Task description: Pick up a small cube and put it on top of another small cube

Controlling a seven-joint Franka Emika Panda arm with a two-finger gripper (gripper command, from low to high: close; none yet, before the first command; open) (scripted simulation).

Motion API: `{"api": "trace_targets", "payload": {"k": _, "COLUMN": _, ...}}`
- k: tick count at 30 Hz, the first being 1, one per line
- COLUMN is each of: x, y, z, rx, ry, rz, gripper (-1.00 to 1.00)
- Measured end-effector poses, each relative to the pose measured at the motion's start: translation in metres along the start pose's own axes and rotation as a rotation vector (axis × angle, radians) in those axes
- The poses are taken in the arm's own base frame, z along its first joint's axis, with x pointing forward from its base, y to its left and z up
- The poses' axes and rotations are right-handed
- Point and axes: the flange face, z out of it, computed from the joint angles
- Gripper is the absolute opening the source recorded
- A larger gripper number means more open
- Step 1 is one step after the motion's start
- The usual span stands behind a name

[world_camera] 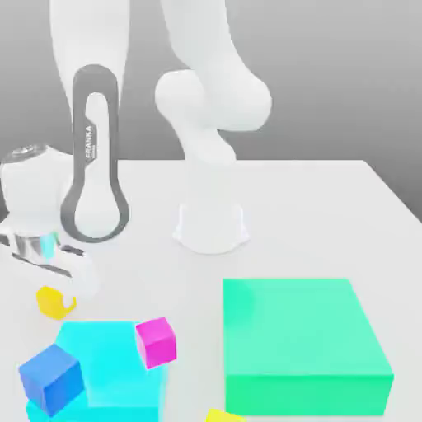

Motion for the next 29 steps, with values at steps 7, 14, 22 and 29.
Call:
{"api": "trace_targets", "payload": {"k": 7, "x": 0.000, "y": -0.005, "z": -0.045, "rx": 0.004, "ry": -0.006, "rz": -0.006, "gripper": -1.00}}
{"api": "trace_targets", "payload": {"k": 14, "x": 0.020, "y": -0.116, "z": -0.094, "rx": 0.010, "ry": -0.010, "rz": -0.175, "gripper": -1.00}}
{"api": "trace_targets", "payload": {"k": 22, "x": -0.003, "y": -0.250, "z": -0.156, "rx": 0.008, "ry": -0.009, "rz": -0.371, "gripper": -1.00}}
{"api": "trace_targets", "payload": {"k": 29, "x": -0.005, "y": -0.258, "z": -0.109, "rx": 0.007, "ry": -0.008, "rz": -0.381, "gripper": 1.00}}
